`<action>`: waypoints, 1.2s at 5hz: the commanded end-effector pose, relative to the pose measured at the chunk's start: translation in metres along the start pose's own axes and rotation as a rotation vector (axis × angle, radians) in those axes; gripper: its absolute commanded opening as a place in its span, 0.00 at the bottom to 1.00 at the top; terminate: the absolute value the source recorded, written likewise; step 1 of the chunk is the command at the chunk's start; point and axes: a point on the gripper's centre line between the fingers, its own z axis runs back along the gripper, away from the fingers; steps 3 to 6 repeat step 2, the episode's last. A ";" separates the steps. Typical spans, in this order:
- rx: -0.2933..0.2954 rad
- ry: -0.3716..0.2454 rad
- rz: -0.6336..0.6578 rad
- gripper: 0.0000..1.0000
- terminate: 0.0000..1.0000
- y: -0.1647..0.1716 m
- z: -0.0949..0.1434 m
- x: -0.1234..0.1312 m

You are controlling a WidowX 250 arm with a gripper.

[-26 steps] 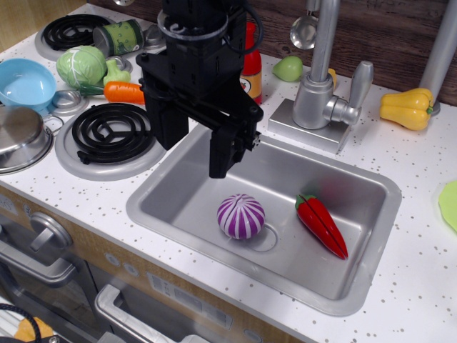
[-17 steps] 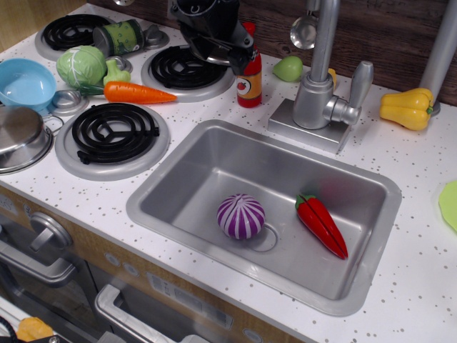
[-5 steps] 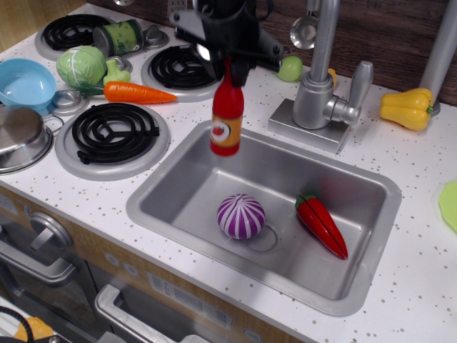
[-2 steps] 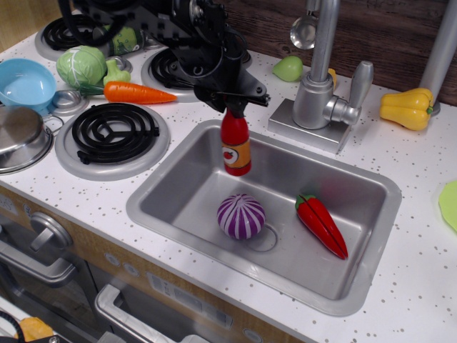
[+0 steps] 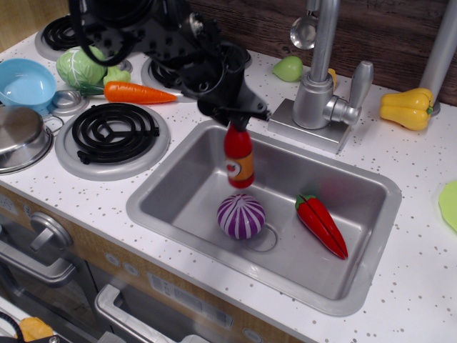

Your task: Put red bottle in sink

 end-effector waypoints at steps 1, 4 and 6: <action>0.059 -0.068 -0.044 1.00 0.00 0.007 0.006 0.003; 0.059 -0.068 -0.044 1.00 1.00 0.007 0.006 0.003; 0.059 -0.068 -0.044 1.00 1.00 0.007 0.006 0.003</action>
